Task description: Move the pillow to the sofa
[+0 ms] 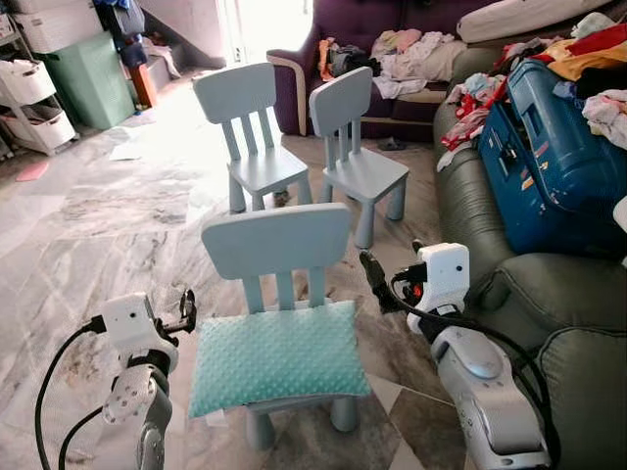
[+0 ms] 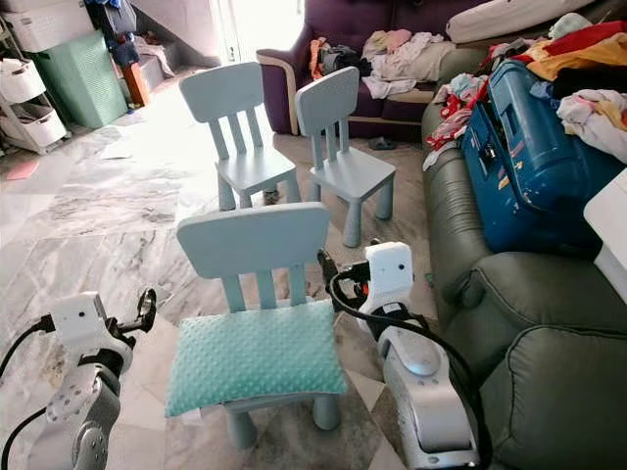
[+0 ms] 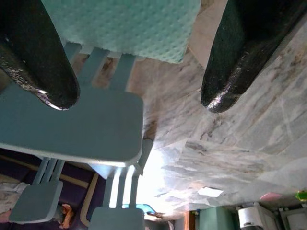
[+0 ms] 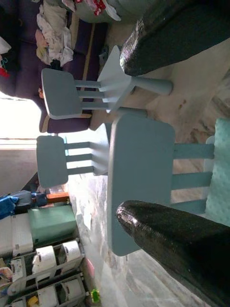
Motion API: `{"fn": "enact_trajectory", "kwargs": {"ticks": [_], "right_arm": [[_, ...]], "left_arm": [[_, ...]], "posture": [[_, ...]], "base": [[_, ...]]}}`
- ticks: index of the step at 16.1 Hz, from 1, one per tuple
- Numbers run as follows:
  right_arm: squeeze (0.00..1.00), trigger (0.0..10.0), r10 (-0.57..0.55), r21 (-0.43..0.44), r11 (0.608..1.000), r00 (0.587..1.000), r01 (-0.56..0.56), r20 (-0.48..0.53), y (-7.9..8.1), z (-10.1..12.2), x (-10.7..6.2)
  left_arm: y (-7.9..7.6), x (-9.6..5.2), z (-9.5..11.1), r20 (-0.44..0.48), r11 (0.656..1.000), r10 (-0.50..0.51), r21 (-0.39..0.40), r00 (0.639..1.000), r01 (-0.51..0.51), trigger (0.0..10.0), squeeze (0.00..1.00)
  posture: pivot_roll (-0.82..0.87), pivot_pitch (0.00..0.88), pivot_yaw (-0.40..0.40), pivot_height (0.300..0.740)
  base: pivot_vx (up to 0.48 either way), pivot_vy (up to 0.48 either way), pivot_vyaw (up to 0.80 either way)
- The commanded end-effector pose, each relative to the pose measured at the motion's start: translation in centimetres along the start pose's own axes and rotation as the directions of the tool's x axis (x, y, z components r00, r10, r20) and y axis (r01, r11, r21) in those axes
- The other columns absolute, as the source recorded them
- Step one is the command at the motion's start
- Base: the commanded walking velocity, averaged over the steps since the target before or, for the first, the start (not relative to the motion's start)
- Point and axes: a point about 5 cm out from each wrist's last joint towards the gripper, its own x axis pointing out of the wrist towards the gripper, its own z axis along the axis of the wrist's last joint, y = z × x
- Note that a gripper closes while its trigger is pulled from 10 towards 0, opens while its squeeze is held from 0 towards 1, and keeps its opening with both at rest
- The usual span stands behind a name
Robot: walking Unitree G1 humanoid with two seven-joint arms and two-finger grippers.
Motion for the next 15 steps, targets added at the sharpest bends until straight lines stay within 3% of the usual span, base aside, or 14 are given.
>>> {"fn": "enact_trajectory", "kwargs": {"ticks": [1,7,11,13,14,15], "right_arm": [[0.0,10.0,0.021,-0.003,1.0,1.0,-0.021,0.001,0.3,0.3,-0.2],[0.0,10.0,0.14,0.046,0.989,0.989,-0.138,-0.056,1.6,-0.5,-1.4],[0.0,10.0,0.159,0.043,0.987,0.984,-0.156,-0.081,1.5,-0.7,-1.9],[0.0,10.0,0.163,0.043,0.986,0.98,-0.16,-0.111,1.1,-1.0,-2.2],[0.0,10.0,0.152,0.042,0.988,0.978,-0.148,-0.145,0.4,-1.6,-2.7],[0.0,10.0,0.145,0.041,0.989,0.977,-0.14,-0.157,0.1,-1.9,-3.0]], "left_arm": [[0.1,-0.3,0.0,-0.006,1.0,0.001,0.003,1.0,-0.001,10.0,0.0],[0.2,-1.2,-0.9,-0.038,1.0,0.018,0.005,0.999,-0.018,10.0,0.0],[0.5,-2.0,-1.5,-0.061,1.0,0.025,0.009,0.998,-0.024,10.0,0.0],[0.3,-2.3,-2.0,-0.096,1.0,0.009,0.014,0.995,-0.007,10.0,0.0],[0.1,-2.8,-3.3,-0.186,0.999,-0.025,0.029,0.982,0.031,10.0,0.0],[0.1,-3.0,-3.8,-0.217,0.998,-0.037,0.033,0.975,0.045,10.0,0.0]], "posture": [[-0.1,0.067,-0.008,0.74],[-0.11,0.101,-0.025,0.74],[-0.11,0.117,-0.037,0.74],[-0.11,0.122,-0.04,0.74],[-0.11,0.122,-0.042,0.74],[-0.11,0.122,-0.042,0.74]], "base": [[0.0,0.0,0.0],[0.0,0.0,0.0],[0.0,0.0,0.0],[0.0,0.0,0.0],[0.0,0.0,0.0],[0.0,0.0,0.0]]}}
